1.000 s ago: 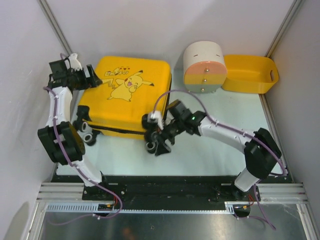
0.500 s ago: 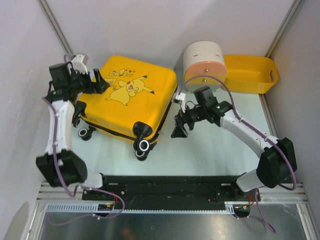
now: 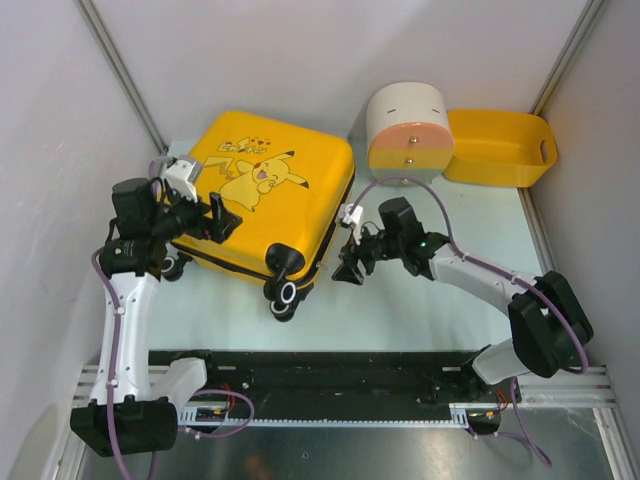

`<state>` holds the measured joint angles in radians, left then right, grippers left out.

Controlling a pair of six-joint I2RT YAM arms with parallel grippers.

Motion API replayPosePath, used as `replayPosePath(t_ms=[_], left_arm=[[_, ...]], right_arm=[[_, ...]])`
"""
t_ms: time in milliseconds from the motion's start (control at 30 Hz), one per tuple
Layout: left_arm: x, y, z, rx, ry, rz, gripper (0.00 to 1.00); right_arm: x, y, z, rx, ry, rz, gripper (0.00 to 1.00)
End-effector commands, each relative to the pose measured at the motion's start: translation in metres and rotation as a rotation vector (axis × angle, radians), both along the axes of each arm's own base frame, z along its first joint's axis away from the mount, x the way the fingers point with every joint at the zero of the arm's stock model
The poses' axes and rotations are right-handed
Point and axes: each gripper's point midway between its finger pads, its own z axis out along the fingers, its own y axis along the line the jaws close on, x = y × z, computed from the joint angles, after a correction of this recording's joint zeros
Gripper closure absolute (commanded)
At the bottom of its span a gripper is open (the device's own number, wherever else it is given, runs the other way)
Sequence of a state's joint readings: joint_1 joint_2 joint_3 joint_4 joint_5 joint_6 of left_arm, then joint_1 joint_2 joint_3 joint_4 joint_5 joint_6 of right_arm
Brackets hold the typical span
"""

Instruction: Open, take out, and arrange the luggage

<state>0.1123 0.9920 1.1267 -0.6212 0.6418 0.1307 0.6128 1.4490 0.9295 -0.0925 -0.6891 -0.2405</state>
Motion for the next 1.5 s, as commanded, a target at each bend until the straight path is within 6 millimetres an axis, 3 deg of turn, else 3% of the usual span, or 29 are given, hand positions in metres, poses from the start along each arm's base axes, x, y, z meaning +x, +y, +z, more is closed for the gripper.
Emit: replayPosePath(t_ms=[0, 300, 433, 600, 833, 1267, 1467], left_arm=[[-0.016, -0.008, -0.001, 0.005, -0.005, -0.046, 0.07], [-0.023, -0.013, 0.003, -0.019, -0.010, -0.061, 0.06], [-0.024, -0.016, 0.004, -0.034, -0.007, -0.081, 0.07], [-0.025, -0.020, 0.007, -0.044, -0.011, -0.103, 0.07], [-0.021, -0.022, 0.007, -0.056, 0.003, -0.115, 0.07], [-0.026, -0.025, 0.007, -0.061, -0.002, -0.125, 0.08], [-0.027, -0.026, 0.006, -0.066, 0.002, -0.134, 0.08]], right_arm=[[0.008, 0.032, 0.010, 0.066, -0.163, 0.034, 0.29], [0.000, 0.057, -0.006, 0.099, -0.150, 0.064, 0.30], [-0.002, 0.048, -0.019, 0.109, -0.078, 0.123, 0.30], [-0.014, 0.035, -0.017, 0.167, 0.008, 0.227, 0.32], [-0.022, 0.042, -0.018, 0.216, 0.071, 0.279, 0.37], [-0.008, 0.050, -0.028, 0.240, 0.145, 0.238, 0.39], [0.000, 0.057, -0.021, 0.272, 0.134, 0.230, 0.41]])
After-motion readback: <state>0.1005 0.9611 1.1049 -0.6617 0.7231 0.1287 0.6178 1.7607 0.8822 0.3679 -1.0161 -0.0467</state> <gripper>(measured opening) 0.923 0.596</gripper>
